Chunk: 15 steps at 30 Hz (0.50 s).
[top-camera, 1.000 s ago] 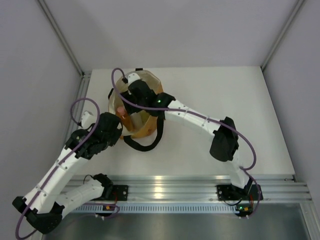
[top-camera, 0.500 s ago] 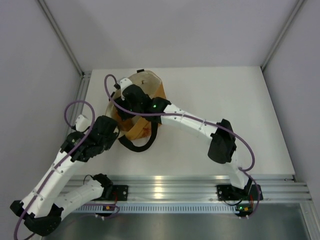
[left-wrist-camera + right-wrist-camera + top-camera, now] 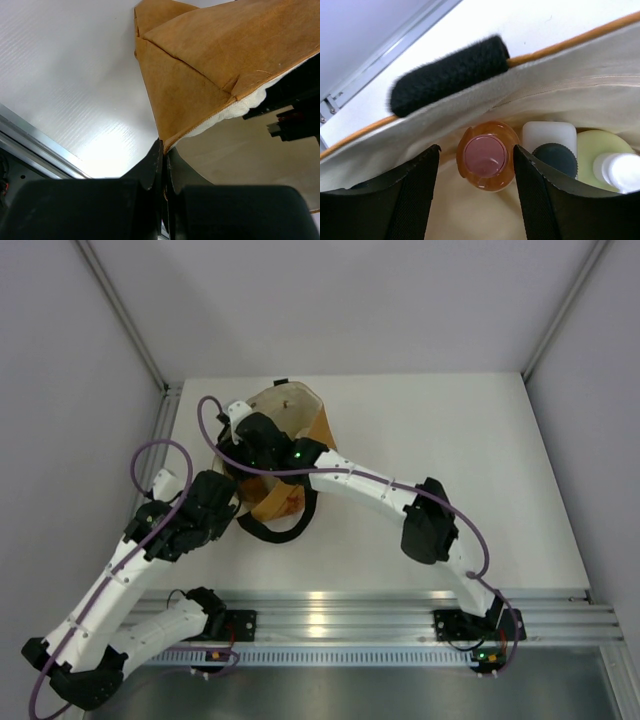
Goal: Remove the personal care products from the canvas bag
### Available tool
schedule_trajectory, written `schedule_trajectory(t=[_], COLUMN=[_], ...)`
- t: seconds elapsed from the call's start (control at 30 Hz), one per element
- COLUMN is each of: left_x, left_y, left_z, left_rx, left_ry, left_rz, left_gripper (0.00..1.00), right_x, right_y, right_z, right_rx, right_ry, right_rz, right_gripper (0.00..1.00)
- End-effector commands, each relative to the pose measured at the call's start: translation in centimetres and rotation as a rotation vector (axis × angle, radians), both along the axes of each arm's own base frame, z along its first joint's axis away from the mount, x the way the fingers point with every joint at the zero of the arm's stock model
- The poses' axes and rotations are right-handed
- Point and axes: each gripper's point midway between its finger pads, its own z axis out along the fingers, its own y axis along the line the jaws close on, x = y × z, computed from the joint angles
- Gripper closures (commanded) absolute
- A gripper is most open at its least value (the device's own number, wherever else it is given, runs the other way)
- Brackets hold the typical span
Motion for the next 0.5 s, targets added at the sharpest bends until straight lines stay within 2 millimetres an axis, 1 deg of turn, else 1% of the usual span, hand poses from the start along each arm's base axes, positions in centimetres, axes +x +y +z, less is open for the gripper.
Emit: schedule_trajectory(t=[0.0,0.17,0.27,0.3,0.33,0.37,0.43,0.47], left_x=[-0.5,-0.4,-0.4,-0.4,-0.3,-0.3,-0.3,-0.3], left_y=[0.6,0.6,0.6,0.6,0.6,0.6,0.6,0.6], left_z=[-0.3,-0.5,-0.4,-0.4,-0.3,-0.3,-0.5,-0.6], left_rx=[0.021,0.031,0.034,0.037,0.038,0.041,0.046,0.047], left_ry=[0.018,0.026,0.021,0.02,0.02,0.019,0.026,0.028], left_rz=[0.016,0.011,0.006,0.006,0.002,0.002,0.001,-0.003], left_gripper=[1.0,1.0,1.0,1.0,1.0,1.0,1.0,1.0], right_x=[0.8,1.2,1.2,1.2,1.2,1.3,1.3,1.4], right_y=[1.9,2.3,2.6,2.6,2.6,2.5,2.4,2.3], right_z=[2.6,2.0,1.4,1.4,1.2,1.1,1.4,1.3], right_rx=[0.094,0.099,0.099,0.099,0.095,0.093,0.095,0.097], right_ry=[-0.066,-0.07,-0.069,-0.072,-0.072,-0.073,-0.077,-0.077], right_rz=[0.022,0.028,0.032,0.035,0.034,0.03,0.025,0.019], right_gripper=[0.43,0.46,0.53,0.61,0.66,0.75,0.8,0.89])
